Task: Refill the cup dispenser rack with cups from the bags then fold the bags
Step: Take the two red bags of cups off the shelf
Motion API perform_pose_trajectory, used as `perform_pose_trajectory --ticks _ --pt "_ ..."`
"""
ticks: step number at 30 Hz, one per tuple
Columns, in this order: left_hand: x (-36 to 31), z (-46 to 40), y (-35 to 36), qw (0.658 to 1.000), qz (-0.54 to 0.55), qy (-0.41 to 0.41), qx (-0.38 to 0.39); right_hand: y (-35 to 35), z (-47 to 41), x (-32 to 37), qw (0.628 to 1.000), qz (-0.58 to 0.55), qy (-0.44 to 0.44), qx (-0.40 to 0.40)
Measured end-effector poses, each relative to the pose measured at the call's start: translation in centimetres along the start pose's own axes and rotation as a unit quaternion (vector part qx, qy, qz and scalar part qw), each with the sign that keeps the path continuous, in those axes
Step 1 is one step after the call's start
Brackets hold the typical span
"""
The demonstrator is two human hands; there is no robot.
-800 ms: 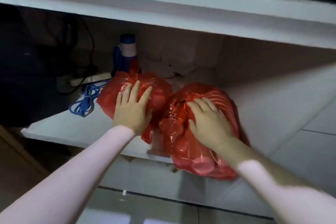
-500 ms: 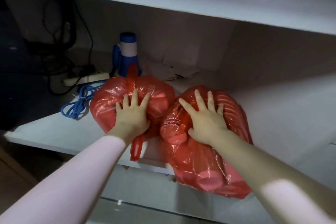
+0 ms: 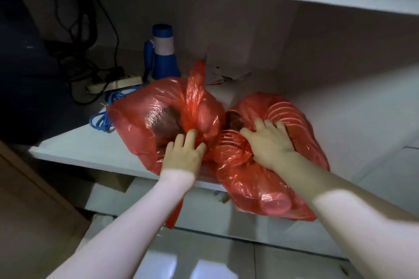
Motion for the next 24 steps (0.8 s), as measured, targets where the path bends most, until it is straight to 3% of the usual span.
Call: perform_pose_trajectory --ticks 8,17,20,24 --pt "-1.4 2.2 -2.4 0.996 0.024 0.066 -0.049 -0.6 1.2 0.0 0.999 -0.016 0.041 -0.025" --pt "-1.1 3.4 -4.6 0.997 0.01 0.037 -0.061 0.1 2.4 0.6 0.996 0.003 0.088 -0.016" --pt "-1.0 3.9 -5.7 0.998 0.028 -0.002 -0.049 -0.6 2.6 0.5 0.997 -0.012 0.075 -0.022" --pt "-1.2 4.9 -7.6 0.995 0.027 -0.01 -0.097 -2.4 4.1 -0.3 0.995 -0.069 0.045 -0.056"
Point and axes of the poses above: each hand's wrist, its own z-axis away from the middle knuckle, its own y-axis out of the palm, x = y × z, the point moved 6 cm from there along -z, towards the middle knuckle, and after that the axes turned 15 degrees about y, right-handed, at the moved point
